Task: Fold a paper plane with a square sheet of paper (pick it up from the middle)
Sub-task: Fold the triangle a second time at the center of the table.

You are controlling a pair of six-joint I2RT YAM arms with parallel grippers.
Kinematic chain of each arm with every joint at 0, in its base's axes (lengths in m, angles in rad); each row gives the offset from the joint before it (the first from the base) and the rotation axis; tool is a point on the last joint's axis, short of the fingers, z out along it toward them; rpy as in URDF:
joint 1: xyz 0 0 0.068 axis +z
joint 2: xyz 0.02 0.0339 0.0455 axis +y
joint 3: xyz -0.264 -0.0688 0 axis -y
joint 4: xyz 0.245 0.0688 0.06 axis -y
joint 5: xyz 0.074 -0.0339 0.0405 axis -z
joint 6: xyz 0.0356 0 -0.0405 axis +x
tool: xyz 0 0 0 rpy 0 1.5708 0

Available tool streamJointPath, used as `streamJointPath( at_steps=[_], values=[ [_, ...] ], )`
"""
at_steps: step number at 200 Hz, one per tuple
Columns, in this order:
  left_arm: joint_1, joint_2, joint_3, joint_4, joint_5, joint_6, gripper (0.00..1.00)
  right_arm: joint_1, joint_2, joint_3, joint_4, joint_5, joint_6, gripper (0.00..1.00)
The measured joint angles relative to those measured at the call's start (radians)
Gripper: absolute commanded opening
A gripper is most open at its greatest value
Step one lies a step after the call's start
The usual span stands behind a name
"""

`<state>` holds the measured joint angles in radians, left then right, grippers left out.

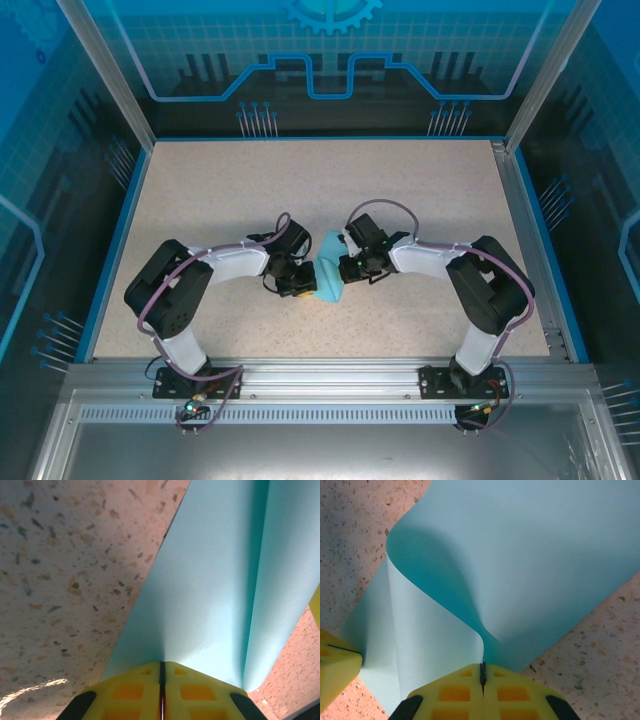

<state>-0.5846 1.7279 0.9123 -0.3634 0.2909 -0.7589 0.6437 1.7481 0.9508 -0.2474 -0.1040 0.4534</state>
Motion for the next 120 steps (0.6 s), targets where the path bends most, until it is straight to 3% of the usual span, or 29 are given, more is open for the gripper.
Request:
streamJointPath(
  at_steps=[120],
  values=[
    [0.000, 0.000, 0.000, 0.000, 0.000, 0.000, 0.10, 0.004, 0.021, 0.007, -0.006, 0.000, -0.003, 0.05]
  ],
)
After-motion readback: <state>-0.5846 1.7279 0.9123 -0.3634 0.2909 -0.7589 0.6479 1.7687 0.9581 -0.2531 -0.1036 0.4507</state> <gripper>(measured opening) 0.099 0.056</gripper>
